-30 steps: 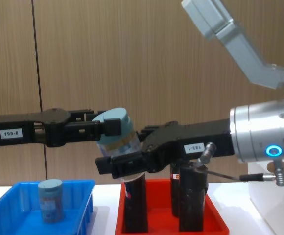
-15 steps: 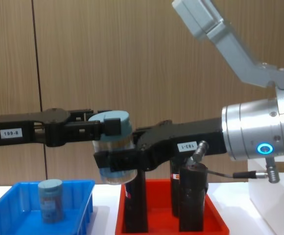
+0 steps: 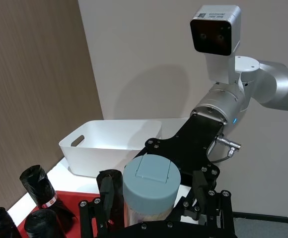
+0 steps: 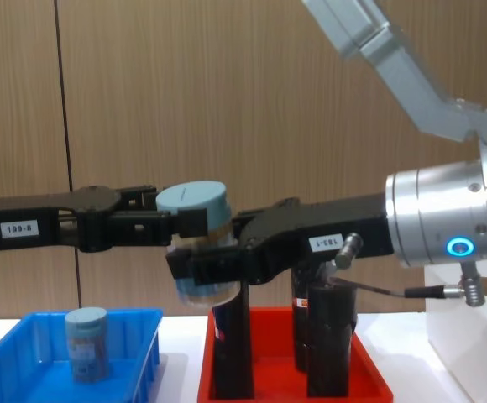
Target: Pick the cotton swabs from the blue box and place them into the white box.
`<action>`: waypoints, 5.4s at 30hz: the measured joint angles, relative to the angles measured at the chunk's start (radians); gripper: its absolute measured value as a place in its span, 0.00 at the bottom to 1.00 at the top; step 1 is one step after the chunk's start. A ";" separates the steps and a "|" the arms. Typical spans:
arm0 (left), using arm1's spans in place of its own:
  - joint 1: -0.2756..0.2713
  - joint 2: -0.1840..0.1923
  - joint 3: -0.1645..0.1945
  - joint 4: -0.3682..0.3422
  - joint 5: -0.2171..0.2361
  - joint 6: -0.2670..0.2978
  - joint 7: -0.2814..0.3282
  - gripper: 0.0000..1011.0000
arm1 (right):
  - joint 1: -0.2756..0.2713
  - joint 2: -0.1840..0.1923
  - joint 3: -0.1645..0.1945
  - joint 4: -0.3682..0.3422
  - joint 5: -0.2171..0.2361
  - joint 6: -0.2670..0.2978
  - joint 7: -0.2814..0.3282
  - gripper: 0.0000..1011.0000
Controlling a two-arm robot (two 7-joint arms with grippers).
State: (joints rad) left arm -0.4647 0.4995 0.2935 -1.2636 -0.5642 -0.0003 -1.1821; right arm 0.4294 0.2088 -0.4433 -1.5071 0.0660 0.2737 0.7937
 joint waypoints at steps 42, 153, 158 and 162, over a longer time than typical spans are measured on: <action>0.000 0.000 0.000 0.000 0.000 0.000 0.000 0.99 | -0.040 0.169 0.162 -0.004 0.133 -0.041 -0.315 0.62; 0.130 -0.067 0.092 -0.206 0.206 0.008 0.664 0.99 | -0.293 0.125 0.214 -0.061 0.182 -0.211 -0.679 0.99; 0.142 -0.074 0.101 -0.224 0.225 0.009 0.725 0.99 | -0.346 0.127 0.216 -0.131 0.196 -0.222 -0.696 0.99; 0.153 -0.080 0.109 -0.243 0.243 0.009 0.784 0.99 | -0.384 0.128 0.216 -0.180 0.206 -0.229 -0.708 0.99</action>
State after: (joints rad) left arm -0.3119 0.4199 0.4025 -1.5064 -0.3210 0.0088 -0.3979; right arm 0.0459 0.3365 -0.2269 -1.6874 0.2719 0.0444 0.0854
